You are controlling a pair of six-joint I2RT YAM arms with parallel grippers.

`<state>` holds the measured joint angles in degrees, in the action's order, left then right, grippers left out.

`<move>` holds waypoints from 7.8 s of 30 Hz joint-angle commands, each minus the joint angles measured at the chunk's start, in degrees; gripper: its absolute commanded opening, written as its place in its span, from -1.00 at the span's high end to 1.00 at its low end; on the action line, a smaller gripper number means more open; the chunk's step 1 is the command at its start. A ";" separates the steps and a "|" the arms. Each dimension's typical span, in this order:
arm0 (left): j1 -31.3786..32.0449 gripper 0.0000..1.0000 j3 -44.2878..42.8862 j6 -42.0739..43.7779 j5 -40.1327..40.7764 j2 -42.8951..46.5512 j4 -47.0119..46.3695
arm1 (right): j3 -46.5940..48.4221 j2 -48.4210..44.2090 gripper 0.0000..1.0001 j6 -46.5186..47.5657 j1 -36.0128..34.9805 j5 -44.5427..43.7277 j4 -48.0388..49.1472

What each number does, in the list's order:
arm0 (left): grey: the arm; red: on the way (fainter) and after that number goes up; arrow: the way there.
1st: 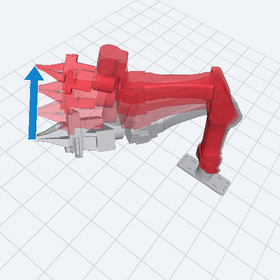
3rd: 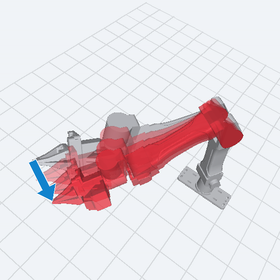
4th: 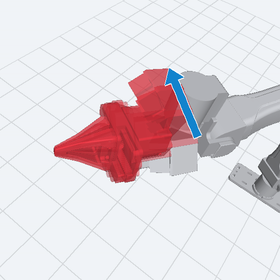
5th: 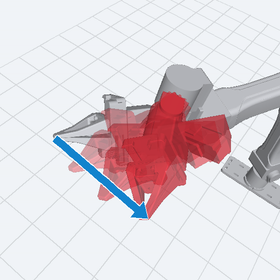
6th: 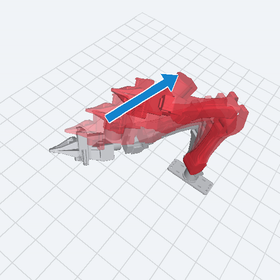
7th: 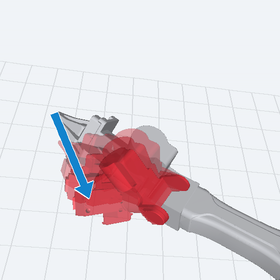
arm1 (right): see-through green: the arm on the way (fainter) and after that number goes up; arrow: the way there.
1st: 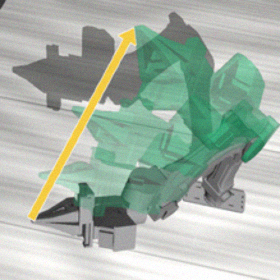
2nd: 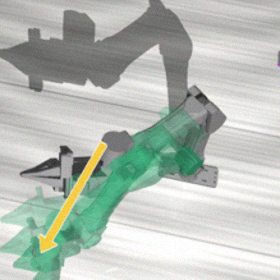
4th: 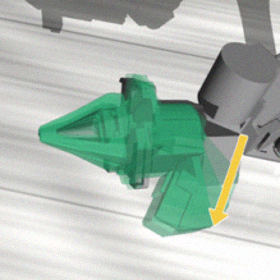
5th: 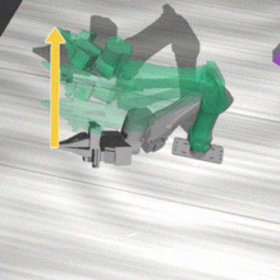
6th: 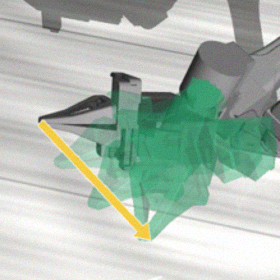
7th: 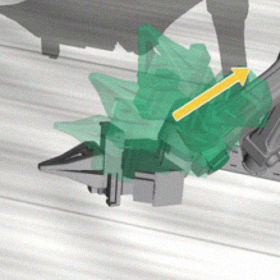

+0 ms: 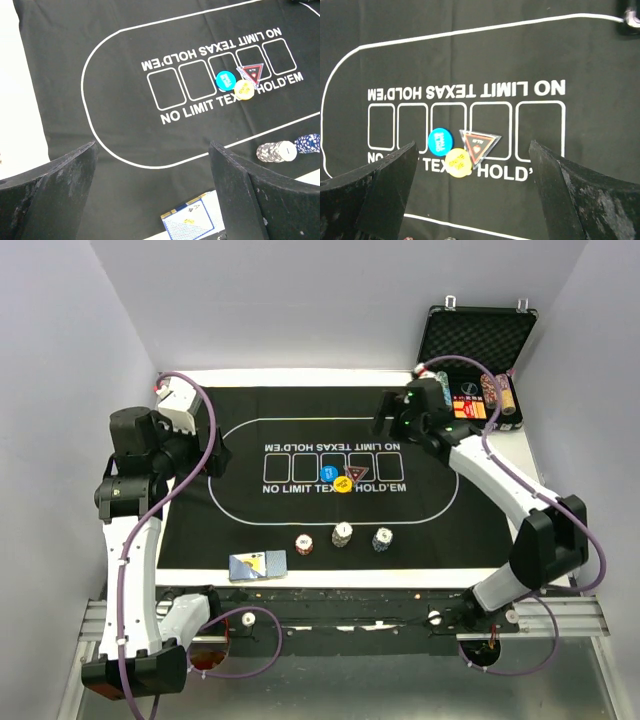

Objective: Distribute texas hold em gaming equipment

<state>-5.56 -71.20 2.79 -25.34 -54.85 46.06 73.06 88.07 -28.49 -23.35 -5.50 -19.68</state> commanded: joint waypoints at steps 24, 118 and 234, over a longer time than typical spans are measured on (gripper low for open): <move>-2.61 -0.98 -8.25 -1.56 -1.38 -10.36 7.28 | 21.25 30.14 -0.81 1.77 -20.15 -13.49 -3.26; -6.74 -0.98 -12.82 0.81 -2.08 -7.20 14.49 | 16.52 25.32 -0.88 -1.82 -32.11 -25.26 -4.47; -6.65 -0.98 -10.10 1.52 -3.31 -6.85 14.32 | 4.56 25.22 -0.81 1.24 -13.56 -15.42 6.06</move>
<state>-11.94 -81.84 5.50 -27.55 -63.83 59.55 82.81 113.40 -28.36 -34.37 -21.43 -16.91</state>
